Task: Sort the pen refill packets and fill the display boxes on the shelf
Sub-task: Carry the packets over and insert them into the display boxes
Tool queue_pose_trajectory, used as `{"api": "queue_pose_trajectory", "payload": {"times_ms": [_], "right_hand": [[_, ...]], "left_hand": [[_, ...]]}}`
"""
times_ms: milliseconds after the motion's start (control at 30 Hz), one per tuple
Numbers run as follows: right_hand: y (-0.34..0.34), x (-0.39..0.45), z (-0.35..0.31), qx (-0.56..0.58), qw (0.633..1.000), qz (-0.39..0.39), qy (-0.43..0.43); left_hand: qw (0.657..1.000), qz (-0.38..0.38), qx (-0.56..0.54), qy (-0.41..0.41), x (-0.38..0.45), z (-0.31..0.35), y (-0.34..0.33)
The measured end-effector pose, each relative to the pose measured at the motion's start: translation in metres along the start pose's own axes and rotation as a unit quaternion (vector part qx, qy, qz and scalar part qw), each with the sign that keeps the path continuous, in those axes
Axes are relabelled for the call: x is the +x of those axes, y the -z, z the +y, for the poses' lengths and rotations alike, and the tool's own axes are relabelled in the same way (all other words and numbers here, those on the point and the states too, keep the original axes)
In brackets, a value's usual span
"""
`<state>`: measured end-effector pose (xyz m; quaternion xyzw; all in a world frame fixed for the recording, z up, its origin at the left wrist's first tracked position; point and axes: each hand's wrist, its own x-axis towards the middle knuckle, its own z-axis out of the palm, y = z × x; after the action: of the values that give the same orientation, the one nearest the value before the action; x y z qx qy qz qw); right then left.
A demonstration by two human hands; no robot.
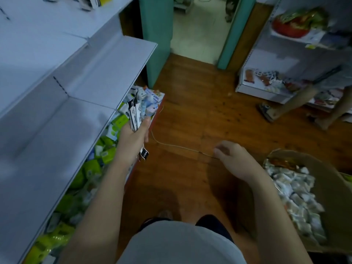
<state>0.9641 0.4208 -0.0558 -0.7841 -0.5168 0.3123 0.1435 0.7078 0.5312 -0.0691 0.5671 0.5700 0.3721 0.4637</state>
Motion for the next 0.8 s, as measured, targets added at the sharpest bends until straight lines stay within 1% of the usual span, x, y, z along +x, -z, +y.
{"api": "queue_pose_trajectory", "payload": {"times_ms": [167,300,400,500,600,800], "right_hand": [[0.012,0.079,-0.021,-0.009,1.000,-0.027,0.012],[0.026,0.149,-0.031,-0.020,0.997,-0.063,0.031],[0.043,0.206,-0.036,-0.014,0.996,-0.079,0.043],[0.064,0.274,-0.045,-0.030,0.991,-0.105,0.074],[0.089,0.335,-0.059,-0.026,0.987,-0.117,0.107],[0.126,0.431,-0.112,0.017,0.973,-0.108,0.205]], "left_hand": [[0.999,-0.015,-0.047,0.008,0.077,0.006,-0.006],[0.998,0.016,-0.046,0.028,0.133,0.008,-0.018],[0.999,0.031,-0.025,0.023,0.178,0.018,-0.032],[0.997,0.067,-0.034,0.025,0.225,0.036,-0.046],[0.996,0.086,-0.006,0.010,0.267,0.057,-0.055],[0.992,0.116,-0.041,-0.013,0.344,0.093,-0.058]]}}
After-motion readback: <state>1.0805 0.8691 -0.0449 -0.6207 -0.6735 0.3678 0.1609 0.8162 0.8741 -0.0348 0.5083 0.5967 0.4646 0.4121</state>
